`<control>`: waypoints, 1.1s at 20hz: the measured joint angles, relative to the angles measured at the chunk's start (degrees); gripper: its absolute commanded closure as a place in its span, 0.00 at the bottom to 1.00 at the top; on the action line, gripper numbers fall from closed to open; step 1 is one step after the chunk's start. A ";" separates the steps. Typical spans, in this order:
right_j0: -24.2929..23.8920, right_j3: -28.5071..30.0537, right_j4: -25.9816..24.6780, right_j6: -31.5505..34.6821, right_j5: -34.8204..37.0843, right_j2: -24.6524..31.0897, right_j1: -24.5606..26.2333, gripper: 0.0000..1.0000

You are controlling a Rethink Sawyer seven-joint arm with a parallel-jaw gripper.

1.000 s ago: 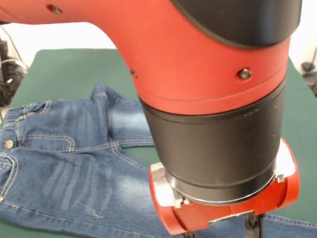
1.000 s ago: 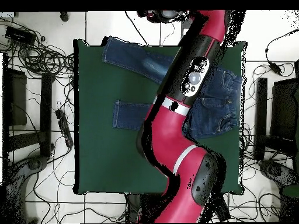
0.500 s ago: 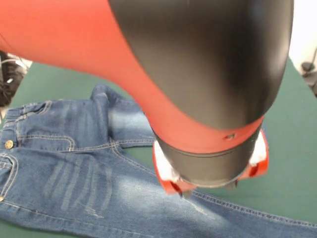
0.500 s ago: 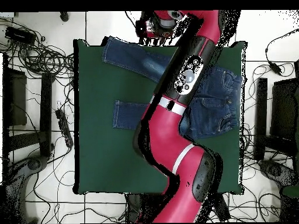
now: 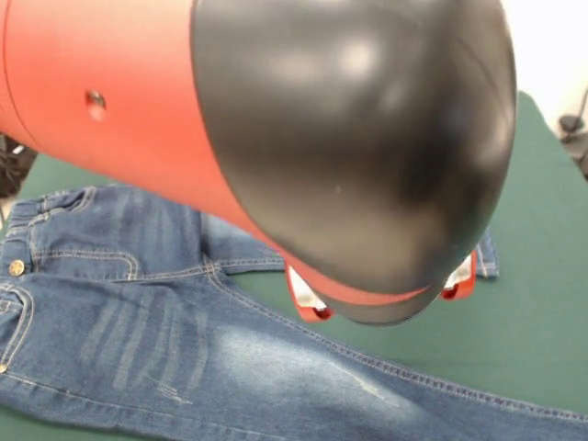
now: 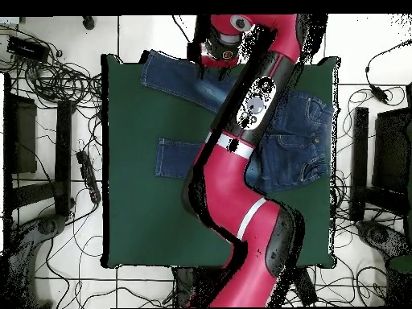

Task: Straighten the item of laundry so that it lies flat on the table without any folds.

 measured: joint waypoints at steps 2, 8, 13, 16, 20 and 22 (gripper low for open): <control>-0.02 0.00 -1.14 0.00 0.56 0.00 0.03 0.00; 0.01 0.65 -4.29 0.00 7.70 -0.68 -0.27 0.00; 0.37 1.32 -4.29 0.02 15.06 -2.83 -0.91 0.00; 0.84 2.33 0.20 0.79 15.52 -4.46 -0.90 0.00; 0.04 8.04 10.33 4.86 9.25 -7.55 0.19 0.00; -2.04 16.00 18.62 10.16 2.33 -10.75 1.26 0.00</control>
